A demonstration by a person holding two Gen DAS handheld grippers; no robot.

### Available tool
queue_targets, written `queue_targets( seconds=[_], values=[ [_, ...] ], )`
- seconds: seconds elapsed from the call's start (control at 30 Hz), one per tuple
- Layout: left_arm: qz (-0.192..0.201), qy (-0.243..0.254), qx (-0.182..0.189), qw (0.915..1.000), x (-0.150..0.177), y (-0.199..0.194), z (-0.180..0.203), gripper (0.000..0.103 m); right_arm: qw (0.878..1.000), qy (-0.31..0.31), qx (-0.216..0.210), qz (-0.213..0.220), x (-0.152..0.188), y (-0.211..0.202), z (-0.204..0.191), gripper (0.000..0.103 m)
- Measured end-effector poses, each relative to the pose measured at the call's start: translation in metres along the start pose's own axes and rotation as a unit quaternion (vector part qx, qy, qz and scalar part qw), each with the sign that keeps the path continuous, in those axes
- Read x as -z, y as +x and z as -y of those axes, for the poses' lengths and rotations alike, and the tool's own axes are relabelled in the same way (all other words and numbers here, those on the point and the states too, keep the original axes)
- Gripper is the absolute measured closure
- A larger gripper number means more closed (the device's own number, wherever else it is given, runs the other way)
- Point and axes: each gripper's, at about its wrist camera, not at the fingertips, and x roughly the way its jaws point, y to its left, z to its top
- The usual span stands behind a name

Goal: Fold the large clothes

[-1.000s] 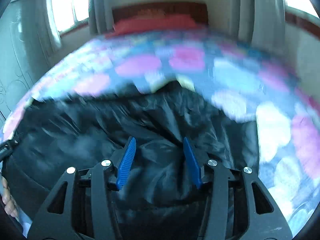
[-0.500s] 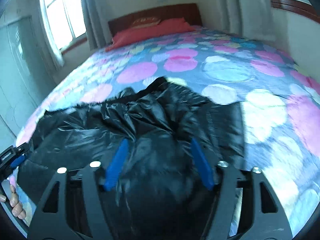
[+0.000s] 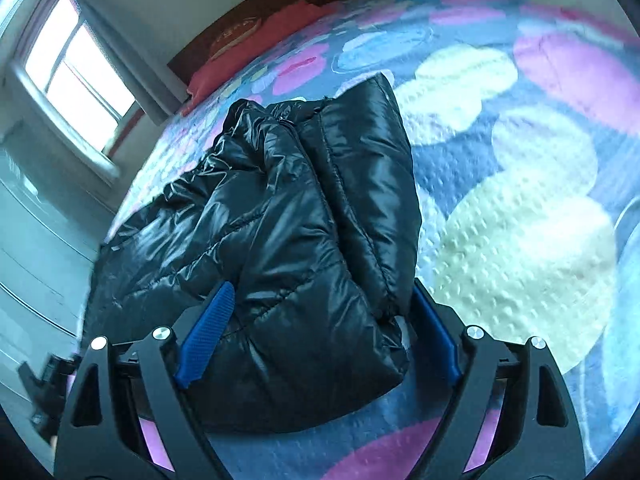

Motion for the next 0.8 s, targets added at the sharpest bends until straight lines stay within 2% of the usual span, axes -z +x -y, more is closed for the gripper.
queue_targets(
  seconds=[0.07,0.17,0.23,0.37,0.67,0.8],
  values=[
    [-0.005,-0.003,0.007,1.0,0.002,-0.001,0.002,0.057,1.0,0.002,-0.012,-0.003,0.003,-0.003,0.001,0.044],
    [0.0,0.001,0.015,0.9999,0.005,-0.011,0.003,0.069,1.0,0.005,-0.027,0.0,0.005,-0.01,0.001,0.062],
    [0.004,0.01,0.014,0.9999,0.007,-0.019,0.006,0.074,0.999,0.009,-0.039,-0.001,0.007,-0.019,0.003,0.07],
    [0.001,0.008,0.012,0.9999,0.012,-0.034,0.001,0.076,0.999,-0.003,-0.043,-0.005,0.014,-0.034,0.005,0.073],
    [-0.02,0.027,0.011,0.9994,0.031,-0.071,-0.022,0.076,0.999,-0.02,-0.043,-0.019,0.05,-0.073,0.014,0.073],
    [-0.025,0.031,0.009,0.9992,0.034,-0.077,-0.027,0.075,0.999,-0.028,-0.037,-0.019,0.059,-0.081,0.015,0.071]
  ],
)
